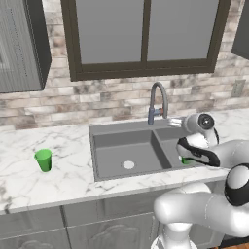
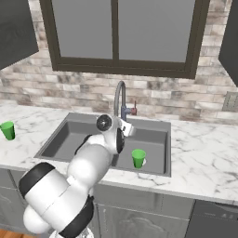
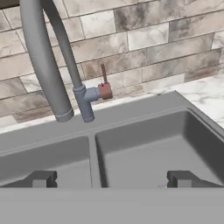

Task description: Place the cup in the left basin and the cup in the right basin of the sink.

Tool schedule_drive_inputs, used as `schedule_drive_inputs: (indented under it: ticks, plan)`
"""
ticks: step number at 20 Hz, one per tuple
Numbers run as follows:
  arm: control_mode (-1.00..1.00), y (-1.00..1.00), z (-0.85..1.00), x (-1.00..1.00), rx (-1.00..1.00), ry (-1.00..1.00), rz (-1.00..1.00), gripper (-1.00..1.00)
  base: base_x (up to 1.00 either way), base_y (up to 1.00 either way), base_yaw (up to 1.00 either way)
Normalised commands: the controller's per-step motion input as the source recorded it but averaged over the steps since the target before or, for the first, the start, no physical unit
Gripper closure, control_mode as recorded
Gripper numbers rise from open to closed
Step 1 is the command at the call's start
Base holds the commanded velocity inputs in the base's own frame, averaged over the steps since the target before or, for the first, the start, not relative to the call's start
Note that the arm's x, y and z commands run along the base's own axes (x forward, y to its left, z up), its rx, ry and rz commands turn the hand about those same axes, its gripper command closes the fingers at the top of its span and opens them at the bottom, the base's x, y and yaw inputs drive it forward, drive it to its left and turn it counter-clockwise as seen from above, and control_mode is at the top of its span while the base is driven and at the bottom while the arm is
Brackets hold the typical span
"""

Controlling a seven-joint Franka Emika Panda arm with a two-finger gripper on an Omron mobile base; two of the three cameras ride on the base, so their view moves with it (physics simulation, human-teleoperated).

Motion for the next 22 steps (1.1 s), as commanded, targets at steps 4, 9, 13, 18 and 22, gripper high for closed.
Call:
schedule_drive_inputs:
  ticks: [4, 9, 13, 18, 22]
  plan:
    - [-1.0, 0.0, 0.33, 0.19, 0.07, 0.29, 0.1, -1.0, 0.0, 0.0, 0.0]
    - [-1.0, 0.0, 0.05, 0.02, 0.1, 0.27, 0.16, -1.0, 0.0, 0.0, 0.0]
    - [-1.0, 0.0, -0.04, -0.05, 0.05, 0.19, 0.21, -1.0, 0.0, 0.0, 0.0]
    - [-1.0, 0.17, -0.43, -0.1, 0.0, 0.15, 0.23, -1.0, 0.0, 0.0, 0.0]
    - [-1.0, 0.49, -0.62, -0.04, 0.0, 0.19, 0.2, -1.0, 0.0, 0.0, 0.0]
